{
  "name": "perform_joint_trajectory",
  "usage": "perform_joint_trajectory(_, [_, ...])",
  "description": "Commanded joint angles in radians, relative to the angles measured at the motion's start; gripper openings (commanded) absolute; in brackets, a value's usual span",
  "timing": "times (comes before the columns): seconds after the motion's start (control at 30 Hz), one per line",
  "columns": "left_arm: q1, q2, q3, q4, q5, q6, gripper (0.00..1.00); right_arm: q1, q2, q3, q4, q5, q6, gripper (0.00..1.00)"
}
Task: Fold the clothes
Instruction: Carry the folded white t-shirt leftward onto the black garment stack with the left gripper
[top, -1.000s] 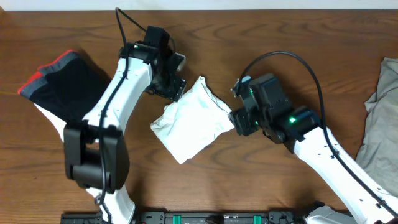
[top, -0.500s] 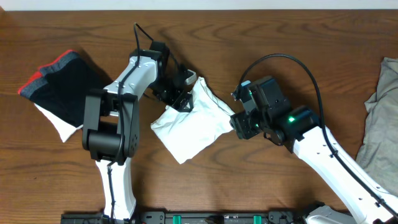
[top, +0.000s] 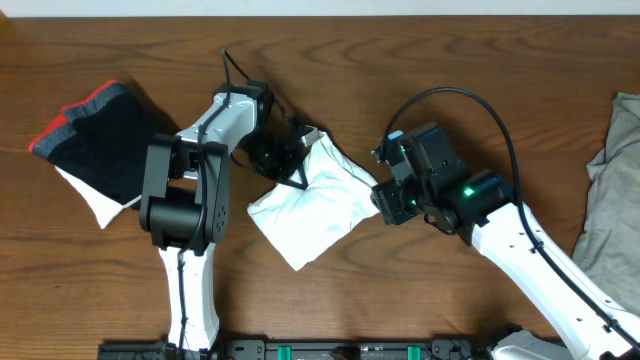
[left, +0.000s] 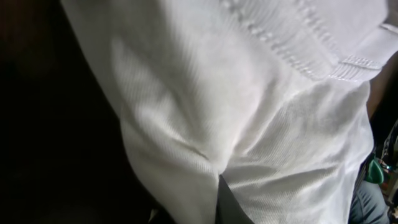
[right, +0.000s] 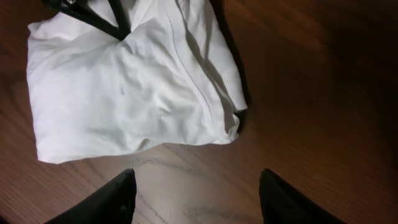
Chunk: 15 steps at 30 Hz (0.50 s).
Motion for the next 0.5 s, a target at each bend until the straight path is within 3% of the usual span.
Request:
perform_joint_trajectory(0.0, [0.012,0.018,-0.003,0.014,-0.002,-0.002,0.06,0.003,0.005,0.000,-0.010,-0.008,0.016,0.61])
perform_joint_trajectory(0.07, [0.026,0.014,0.021,0.013,-0.025,-0.051,0.06,0.003,0.005,0.000,-0.022,-0.008,0.016,0.61])
perform_joint_trajectory(0.2, [0.063,-0.006,0.113,-0.011,-0.304,-0.274,0.06,0.003,0.005,0.000,-0.033,-0.008,0.015,0.61])
perform_joint_trajectory(0.3, [0.089,-0.048,0.172,-0.045,-0.425,-0.310,0.06,0.003,0.005,0.000,-0.033,-0.008,0.015,0.61])
perform_joint_trajectory(0.47, [0.134,-0.170,0.226,-0.035,-0.446,-0.335,0.06,0.003,0.005,0.000,-0.032,-0.007,0.015,0.61])
